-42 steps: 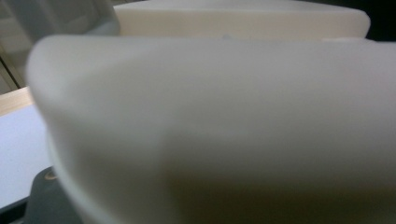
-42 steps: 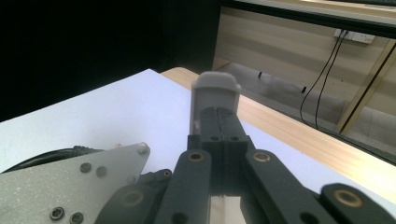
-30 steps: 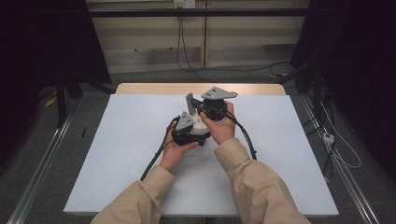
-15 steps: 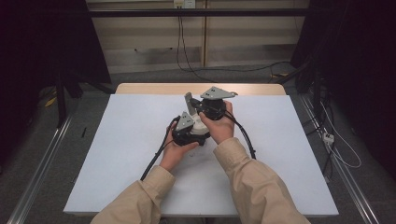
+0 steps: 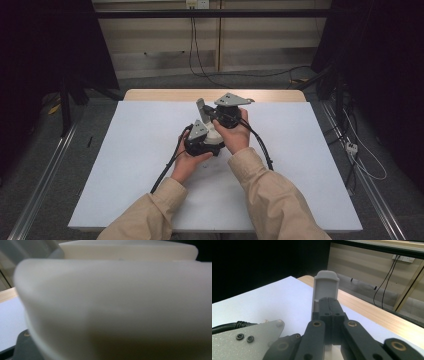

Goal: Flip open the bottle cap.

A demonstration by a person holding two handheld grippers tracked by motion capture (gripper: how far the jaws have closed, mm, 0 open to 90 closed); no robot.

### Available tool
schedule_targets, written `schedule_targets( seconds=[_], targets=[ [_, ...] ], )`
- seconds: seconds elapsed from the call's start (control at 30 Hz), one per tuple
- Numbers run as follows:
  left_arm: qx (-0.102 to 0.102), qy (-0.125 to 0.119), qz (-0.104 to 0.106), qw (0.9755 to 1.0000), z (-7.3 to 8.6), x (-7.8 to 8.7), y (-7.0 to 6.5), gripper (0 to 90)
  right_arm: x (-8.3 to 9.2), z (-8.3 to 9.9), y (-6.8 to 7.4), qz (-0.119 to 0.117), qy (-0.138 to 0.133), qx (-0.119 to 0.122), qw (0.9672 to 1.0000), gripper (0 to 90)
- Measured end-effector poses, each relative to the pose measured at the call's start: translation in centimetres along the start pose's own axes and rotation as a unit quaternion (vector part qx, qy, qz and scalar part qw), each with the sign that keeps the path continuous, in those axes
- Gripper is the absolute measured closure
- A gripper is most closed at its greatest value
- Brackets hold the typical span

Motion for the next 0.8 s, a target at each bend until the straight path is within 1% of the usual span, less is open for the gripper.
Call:
schedule_targets(
  seconds=[0.1,0.13,0.17,0.2,0.23,0.27,0.37,0.4,0.47,0.67,0.7,0.73,0.77,0.8],
  targets=[
    [0.001,0.0,0.0,1.0,0.01,0.0,0.0,18.7,-0.05,0.0,-0.06,0.0,0.001,0.0,1.0,90.0],
    [-0.003,-0.002,0.014,0.9999,0.0,-0.1,0.03,18.7,-0.08,0.01,-0.09,0.001,0.002,0.0,1.0,90.0],
    [-0.001,-0.002,0.01,1.0,0.0,-0.07,0.0,18.7,-0.11,-0.01,-0.12,0.0,0.002,-0.001,1.0,90.0],
    [0.001,0.0,0.0,1.0,0.01,0.01,0.01,18.7,-0.15,-0.03,-0.12,0.001,0.003,0.0,1.0,90.0],
    [0.001,0.001,0.001,1.0,0.01,0.01,0.01,18.7,-0.19,-0.03,-0.11,0.001,0.003,-0.001,1.0,90.0],
    [-0.004,0.002,0.001,1.0,0.02,0.03,0.07,18.7,-0.25,-0.02,-0.07,0.0,0.003,0.0,1.0,90.0],
    [0.001,0.001,0.001,1.0,0.01,0.01,0.01,18.7,-0.39,-0.01,-0.08,0.0,0.003,-0.002,1.0,90.0],
    [-0.004,0.003,-0.014,0.9999,0.01,0.0,0.02,18.7,-0.43,-0.02,-0.08,0.0,0.004,-0.001,1.0,90.0],
    [-0.006,0.003,-0.012,0.9999,0.01,-0.01,0.05,18.7,-0.5,-0.04,-0.09,0.0,0.005,-0.001,1.0,90.0],
    [-0.004,0.002,-0.01,0.9999,0.02,-0.01,0.08,18.7,-0.74,-0.02,-0.09,0.001,0.006,-0.001,1.0,90.0],
    [-0.006,0.002,0.005,1.0,0.04,0.03,0.16,18.7,-0.77,-0.01,-0.11,0.0,0.006,-0.002,1.0,90.0],
    [-0.005,0.002,0.007,1.0,0.04,0.04,0.16,18.7,-0.81,0.02,-0.12,0.0,0.006,-0.004,1.0,90.0],
    [-0.005,0.002,0.007,1.0,0.04,0.04,0.17,18.7,-0.86,0.04,-0.13,0.0,0.009,-0.005,1.0,90.0],
    [-0.001,0.001,-0.005,1.0,0.03,-0.04,0.06,18.7,-0.91,0.05,-0.14,0.0,0.009,-0.004,1.0,90.0]
  ],
)
Point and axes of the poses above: each handheld gripper's, and its own axes: x roughly backward along the jaws, z roughly out of its underside, y roughly to its left, the point moved 3 cm from there along -x, roughly forward along the jaws, and after that the axes turned 13 degrees about -x, right-handed, at the moved point
